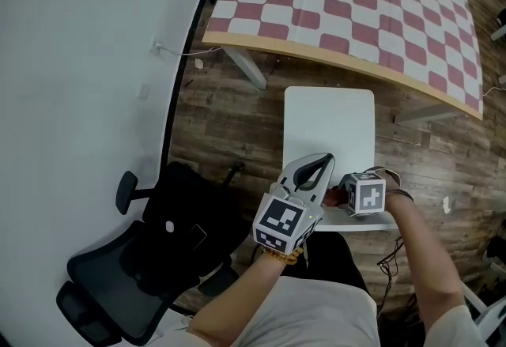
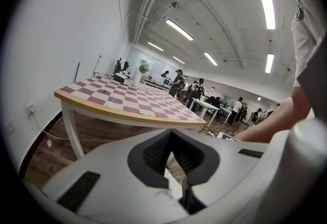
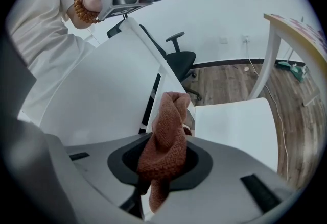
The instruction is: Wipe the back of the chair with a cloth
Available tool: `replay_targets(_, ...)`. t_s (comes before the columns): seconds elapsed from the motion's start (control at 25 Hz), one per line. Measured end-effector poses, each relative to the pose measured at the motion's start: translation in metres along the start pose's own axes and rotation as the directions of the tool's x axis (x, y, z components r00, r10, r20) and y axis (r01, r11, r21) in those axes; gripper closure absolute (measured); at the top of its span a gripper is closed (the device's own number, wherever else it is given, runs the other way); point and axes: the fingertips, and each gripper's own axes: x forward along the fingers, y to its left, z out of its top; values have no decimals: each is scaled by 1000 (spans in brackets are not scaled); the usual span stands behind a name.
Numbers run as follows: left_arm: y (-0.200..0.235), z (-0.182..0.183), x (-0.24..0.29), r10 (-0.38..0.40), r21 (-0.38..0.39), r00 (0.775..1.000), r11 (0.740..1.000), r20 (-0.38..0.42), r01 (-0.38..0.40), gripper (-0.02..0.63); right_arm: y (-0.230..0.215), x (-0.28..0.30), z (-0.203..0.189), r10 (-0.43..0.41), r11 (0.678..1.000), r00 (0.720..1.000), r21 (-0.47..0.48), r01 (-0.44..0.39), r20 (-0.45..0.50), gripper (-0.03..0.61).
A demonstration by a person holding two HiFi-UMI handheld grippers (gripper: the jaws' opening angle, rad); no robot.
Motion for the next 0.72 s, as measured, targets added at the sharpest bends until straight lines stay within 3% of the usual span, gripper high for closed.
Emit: replay_targets(0.72, 6, -21, 17, 18, -37, 1000, 999, -22, -19, 601, -22, 33, -33, 9, 999, 1000, 37, -8, -29, 477)
